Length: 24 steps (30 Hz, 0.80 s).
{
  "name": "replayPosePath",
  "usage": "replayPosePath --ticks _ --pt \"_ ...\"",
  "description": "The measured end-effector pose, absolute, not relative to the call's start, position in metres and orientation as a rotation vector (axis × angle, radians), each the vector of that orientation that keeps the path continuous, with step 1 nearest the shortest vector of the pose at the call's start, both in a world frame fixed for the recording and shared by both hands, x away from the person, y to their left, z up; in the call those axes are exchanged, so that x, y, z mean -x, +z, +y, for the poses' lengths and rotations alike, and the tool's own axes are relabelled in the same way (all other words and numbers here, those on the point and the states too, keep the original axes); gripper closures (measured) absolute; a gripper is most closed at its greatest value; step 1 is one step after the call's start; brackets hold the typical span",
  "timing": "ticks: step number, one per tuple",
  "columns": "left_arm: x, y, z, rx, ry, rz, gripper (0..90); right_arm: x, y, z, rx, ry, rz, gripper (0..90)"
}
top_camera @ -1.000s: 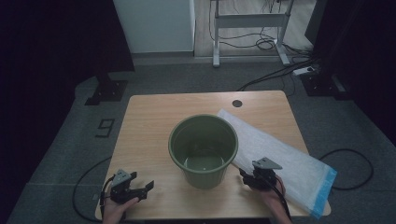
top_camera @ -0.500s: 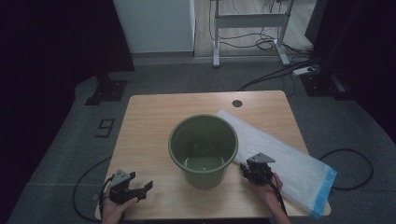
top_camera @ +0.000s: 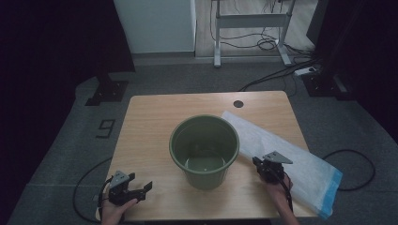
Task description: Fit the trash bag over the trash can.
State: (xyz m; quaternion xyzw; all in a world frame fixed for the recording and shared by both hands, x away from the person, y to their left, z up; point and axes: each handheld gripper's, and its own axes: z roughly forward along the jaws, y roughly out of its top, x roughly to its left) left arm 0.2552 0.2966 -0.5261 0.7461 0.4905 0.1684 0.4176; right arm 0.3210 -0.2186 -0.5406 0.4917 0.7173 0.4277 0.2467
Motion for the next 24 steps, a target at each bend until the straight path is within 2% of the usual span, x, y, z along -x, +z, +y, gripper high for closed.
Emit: replayPosePath --ticks 9,24 --pt "-0.253 -0.526 0.297 -1.847 0.428 1.246 12.3 -0.311 -0.518 -0.237 -1.375 1.371 1.764 89.0" --pt "-0.26 -0.535 0.287 -1.916 0.398 1.225 12.5 -0.293 -0.484 -0.24 -1.352 1.533 1.647 88.9"
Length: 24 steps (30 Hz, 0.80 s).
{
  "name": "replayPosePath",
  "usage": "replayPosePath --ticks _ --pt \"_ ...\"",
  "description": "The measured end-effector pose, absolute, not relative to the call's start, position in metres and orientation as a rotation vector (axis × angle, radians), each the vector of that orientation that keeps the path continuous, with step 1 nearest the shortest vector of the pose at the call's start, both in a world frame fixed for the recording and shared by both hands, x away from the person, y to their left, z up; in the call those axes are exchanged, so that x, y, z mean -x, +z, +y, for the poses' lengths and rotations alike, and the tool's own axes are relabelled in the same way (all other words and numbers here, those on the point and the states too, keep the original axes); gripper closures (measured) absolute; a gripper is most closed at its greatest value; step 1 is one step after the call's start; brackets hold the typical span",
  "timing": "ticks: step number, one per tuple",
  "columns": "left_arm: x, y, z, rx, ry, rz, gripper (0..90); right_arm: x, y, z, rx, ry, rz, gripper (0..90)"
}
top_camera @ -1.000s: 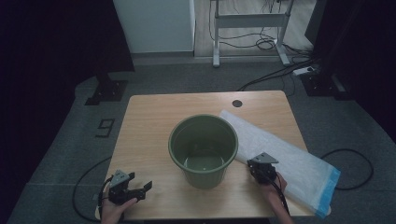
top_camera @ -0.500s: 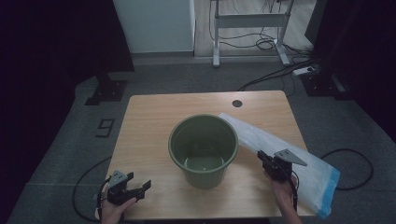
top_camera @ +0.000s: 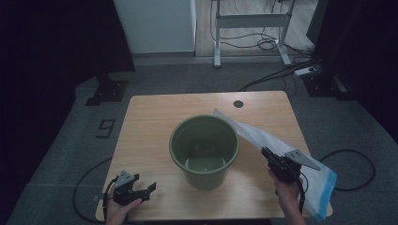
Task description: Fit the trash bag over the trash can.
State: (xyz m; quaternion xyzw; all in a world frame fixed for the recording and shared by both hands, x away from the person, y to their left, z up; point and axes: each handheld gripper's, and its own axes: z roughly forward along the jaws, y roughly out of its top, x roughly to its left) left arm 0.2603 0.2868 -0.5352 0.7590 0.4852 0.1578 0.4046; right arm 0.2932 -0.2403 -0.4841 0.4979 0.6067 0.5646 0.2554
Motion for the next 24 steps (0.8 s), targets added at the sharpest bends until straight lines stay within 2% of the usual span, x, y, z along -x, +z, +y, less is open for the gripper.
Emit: replayPosePath --ticks 11,24 --pt "-0.258 -0.532 0.295 -1.857 0.382 1.239 13.0 -0.284 -0.413 -0.241 -1.274 1.571 1.534 89.1" --pt "-0.258 -0.533 0.294 -1.863 0.392 1.242 13.5 -0.277 -0.358 -0.249 -1.21 1.628 1.451 89.0"
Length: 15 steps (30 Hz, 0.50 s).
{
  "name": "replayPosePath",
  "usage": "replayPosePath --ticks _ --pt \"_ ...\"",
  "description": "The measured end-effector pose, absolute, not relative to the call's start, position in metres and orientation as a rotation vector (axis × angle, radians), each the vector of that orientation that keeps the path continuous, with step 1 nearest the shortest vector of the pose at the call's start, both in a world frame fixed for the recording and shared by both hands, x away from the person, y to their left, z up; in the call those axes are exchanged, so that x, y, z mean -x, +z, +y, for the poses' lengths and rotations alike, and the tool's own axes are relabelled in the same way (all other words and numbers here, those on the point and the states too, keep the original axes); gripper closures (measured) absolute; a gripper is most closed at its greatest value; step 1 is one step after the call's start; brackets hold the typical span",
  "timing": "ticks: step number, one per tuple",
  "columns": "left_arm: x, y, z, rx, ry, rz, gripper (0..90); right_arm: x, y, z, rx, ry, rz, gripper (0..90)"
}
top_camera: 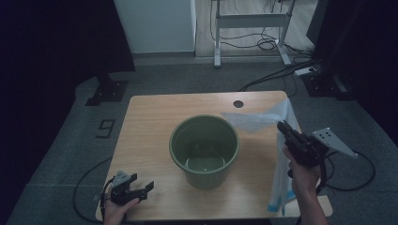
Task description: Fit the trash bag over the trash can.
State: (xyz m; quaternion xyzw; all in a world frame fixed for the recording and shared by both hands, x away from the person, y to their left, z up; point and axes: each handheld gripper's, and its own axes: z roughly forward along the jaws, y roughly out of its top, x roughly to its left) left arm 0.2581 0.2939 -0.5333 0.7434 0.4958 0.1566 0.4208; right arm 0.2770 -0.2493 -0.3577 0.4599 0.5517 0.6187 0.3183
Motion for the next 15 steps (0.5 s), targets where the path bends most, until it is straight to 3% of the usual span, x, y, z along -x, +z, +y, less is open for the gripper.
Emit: replayPosePath --ticks 15 --pt "-0.259 -0.537 0.293 -1.879 0.398 1.249 13.5 -0.263 -0.313 -0.253 -1.074 1.664 1.406 89.1"
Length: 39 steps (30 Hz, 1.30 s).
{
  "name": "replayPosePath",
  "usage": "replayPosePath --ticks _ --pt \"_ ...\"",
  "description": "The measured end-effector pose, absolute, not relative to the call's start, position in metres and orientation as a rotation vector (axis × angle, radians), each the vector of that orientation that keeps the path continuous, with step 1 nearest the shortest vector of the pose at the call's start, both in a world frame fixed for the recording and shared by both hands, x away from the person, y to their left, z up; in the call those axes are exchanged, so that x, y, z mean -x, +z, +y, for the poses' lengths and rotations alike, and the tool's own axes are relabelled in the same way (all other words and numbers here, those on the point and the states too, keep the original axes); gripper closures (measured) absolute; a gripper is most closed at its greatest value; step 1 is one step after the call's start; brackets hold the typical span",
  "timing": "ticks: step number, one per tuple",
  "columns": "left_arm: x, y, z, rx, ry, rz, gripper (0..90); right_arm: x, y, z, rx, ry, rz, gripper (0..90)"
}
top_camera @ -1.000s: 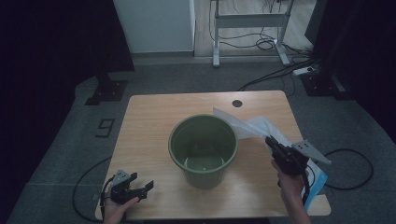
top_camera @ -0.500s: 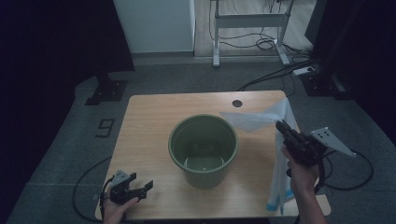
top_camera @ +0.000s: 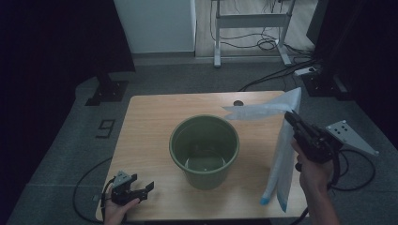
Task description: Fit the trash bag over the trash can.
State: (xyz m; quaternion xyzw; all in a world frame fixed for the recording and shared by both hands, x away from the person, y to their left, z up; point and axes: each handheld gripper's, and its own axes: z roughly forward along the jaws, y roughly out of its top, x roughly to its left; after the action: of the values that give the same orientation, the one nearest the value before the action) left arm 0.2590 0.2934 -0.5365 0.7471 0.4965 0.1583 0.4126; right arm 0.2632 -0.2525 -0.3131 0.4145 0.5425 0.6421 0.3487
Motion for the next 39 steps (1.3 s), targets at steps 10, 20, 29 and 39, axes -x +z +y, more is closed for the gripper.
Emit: replayPosePath --ticks 10,20,29,39 --pt "-0.259 -0.536 0.294 -1.87 0.413 1.257 13.6 -0.253 -0.292 -0.245 -0.989 1.699 1.414 89.0" --pt "-0.259 -0.537 0.294 -1.878 0.406 1.256 13.6 -0.243 -0.274 -0.223 -0.887 1.721 1.467 89.0" --pt "-0.259 -0.538 0.294 -1.882 0.402 1.259 13.6 -0.237 -0.275 -0.204 -0.804 1.7 1.536 89.1" --pt "-0.26 -0.541 0.293 -1.899 0.404 1.262 13.5 -0.23 -0.283 -0.194 -0.749 1.651 1.57 89.0"
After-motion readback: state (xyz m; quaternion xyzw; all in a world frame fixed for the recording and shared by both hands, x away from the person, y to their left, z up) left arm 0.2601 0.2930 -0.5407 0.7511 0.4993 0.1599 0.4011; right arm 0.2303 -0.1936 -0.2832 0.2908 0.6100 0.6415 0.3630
